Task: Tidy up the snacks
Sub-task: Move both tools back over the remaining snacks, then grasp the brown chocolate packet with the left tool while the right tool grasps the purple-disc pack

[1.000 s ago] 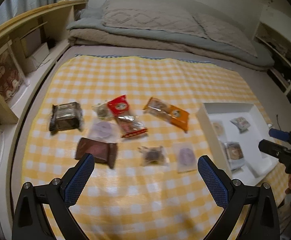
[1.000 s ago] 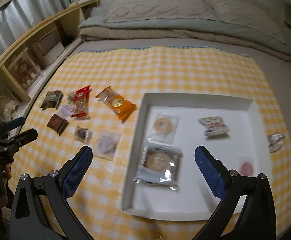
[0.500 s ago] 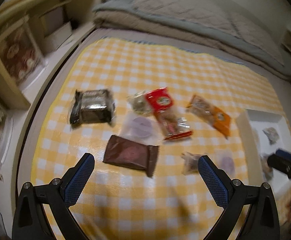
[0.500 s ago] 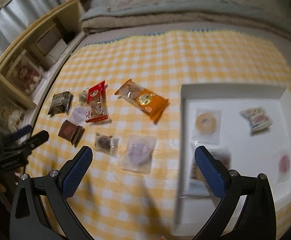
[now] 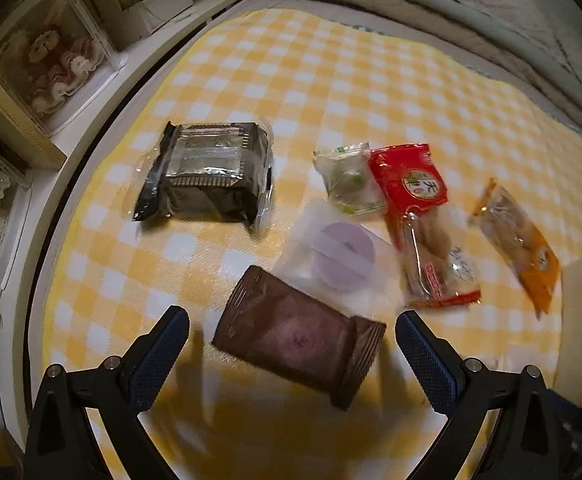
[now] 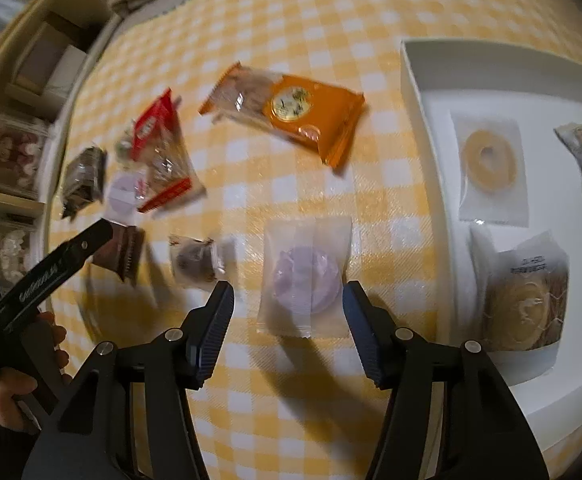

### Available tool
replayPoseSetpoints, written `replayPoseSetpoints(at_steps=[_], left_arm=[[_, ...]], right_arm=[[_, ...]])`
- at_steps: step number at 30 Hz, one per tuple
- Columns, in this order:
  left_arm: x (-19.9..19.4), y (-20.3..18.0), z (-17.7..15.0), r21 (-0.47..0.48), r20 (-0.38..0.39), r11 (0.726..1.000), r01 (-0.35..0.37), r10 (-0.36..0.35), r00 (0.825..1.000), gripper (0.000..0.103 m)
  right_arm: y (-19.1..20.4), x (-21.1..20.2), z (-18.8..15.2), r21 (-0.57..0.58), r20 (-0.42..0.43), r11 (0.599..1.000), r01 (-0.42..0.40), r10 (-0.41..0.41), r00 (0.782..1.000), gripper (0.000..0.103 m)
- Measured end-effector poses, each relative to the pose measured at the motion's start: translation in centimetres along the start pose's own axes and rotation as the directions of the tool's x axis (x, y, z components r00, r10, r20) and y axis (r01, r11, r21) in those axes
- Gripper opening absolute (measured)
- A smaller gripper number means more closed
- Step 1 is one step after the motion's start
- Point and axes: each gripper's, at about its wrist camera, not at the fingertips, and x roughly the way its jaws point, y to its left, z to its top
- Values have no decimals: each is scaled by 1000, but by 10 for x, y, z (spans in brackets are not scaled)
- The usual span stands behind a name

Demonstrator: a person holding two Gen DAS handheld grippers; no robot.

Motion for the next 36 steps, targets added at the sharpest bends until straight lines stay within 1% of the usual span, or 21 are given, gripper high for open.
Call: replayPoseSetpoints(at_steps=[2, 5, 6, 8, 10, 14, 18, 22, 27, 30, 32, 36], left_arm=[[8, -5, 1, 1, -7, 1000, -9, 9, 1000, 103], [19, -10, 3, 13, -20, 999, -40, 40, 999, 103], [22, -10, 3, 15, -24, 999, -48, 49, 999, 103], [24, -8, 2, 18, -29, 998, -60, 60, 998, 103], [27, -5, 0, 25, -39, 998, -64, 65, 997, 103], [26, -1, -9, 55, -59, 995, -85, 88, 994, 103], [24, 10, -17, 62, -65, 993, -102, 106, 992, 103], [22, 26, -21, 31, -74, 995, -96, 98, 992, 103], [26, 46, -24, -20, -131, 995, -100, 96, 987, 103], [25, 53, -19, -34, -121, 996, -81, 76, 990, 103], [19, 54, -19, -41, -100, 998, -47, 43, 994, 103], [9, 52, -7, -36, -38, 999, 38, -40, 998, 103]], right_arm=[[2, 4, 2, -4, -6, 1000, 6, -6, 1000, 59], [4, 11, 4, -22, -11, 999, 45, -45, 999, 59], [4, 13, 4, -32, -7, 997, 69, -69, 998, 57], [6, 19, 6, -52, -14, 995, 82, -83, 996, 55], [7, 26, 5, -79, -27, 991, 104, -107, 994, 54], [15, 31, 2, -149, -17, 978, 148, -152, 988, 54], [17, 31, -1, -165, -18, 976, 145, -150, 988, 52], [21, 26, -6, -177, -15, 976, 130, -135, 991, 51], [30, 15, -12, -198, -9, 974, 106, -110, 994, 50], [36, 11, -20, -216, -21, 972, 92, -99, 995, 51], [38, 8, -29, -233, -38, 969, 81, -92, 995, 51], [45, 10, -43, -291, -66, 954, 73, -97, 993, 52]])
